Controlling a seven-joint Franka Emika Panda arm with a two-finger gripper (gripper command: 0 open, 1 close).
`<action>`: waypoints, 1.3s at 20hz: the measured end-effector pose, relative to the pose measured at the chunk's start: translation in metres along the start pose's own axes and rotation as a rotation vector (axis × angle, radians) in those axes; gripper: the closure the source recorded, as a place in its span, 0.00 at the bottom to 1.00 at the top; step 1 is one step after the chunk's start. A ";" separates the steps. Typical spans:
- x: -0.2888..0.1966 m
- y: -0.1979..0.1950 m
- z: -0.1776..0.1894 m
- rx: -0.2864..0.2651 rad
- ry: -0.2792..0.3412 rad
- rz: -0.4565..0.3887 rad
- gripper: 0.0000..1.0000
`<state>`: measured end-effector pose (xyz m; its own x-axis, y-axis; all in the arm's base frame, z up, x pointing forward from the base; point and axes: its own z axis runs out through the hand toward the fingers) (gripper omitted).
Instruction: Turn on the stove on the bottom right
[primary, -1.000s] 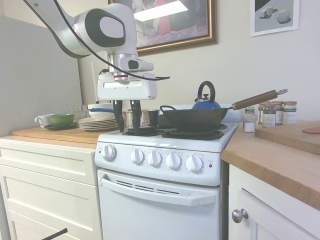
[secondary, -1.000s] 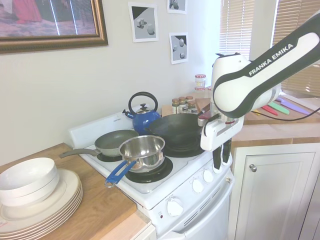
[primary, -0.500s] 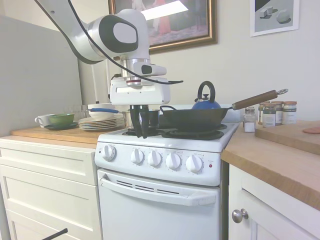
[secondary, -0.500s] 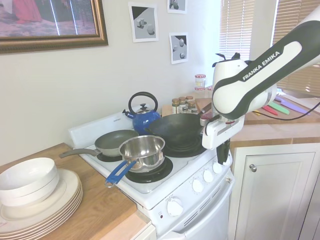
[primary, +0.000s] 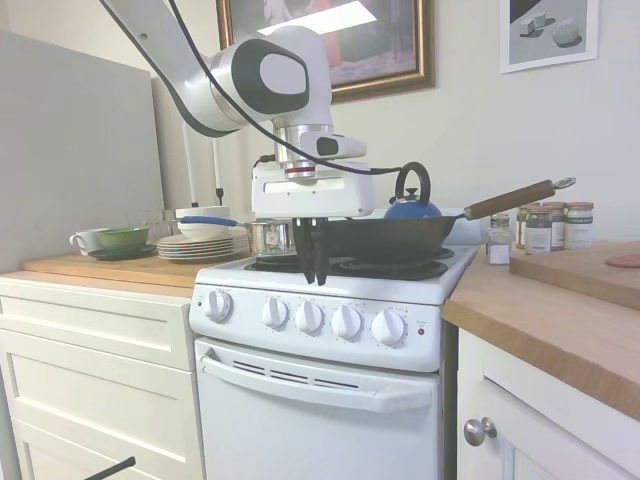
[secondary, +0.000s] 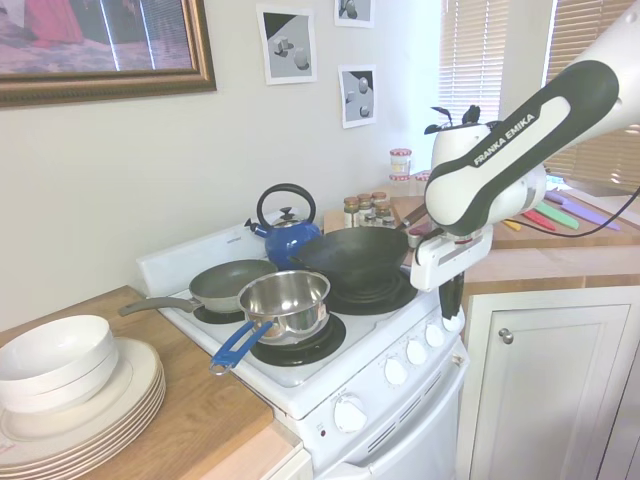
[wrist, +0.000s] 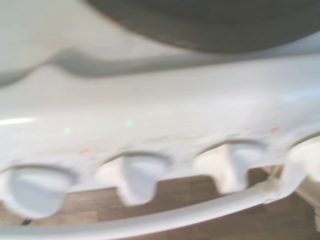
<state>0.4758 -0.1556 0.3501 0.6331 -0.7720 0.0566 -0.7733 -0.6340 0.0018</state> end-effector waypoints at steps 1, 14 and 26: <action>0.005 0.001 0.001 -0.001 0.001 0.005 1.00; 0.052 0.029 0.036 -0.030 0.002 0.030 1.00; 0.072 0.037 0.057 -0.026 -0.019 0.034 1.00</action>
<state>0.4952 -0.2370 0.2975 0.6071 -0.7937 0.0379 -0.7946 -0.6066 0.0265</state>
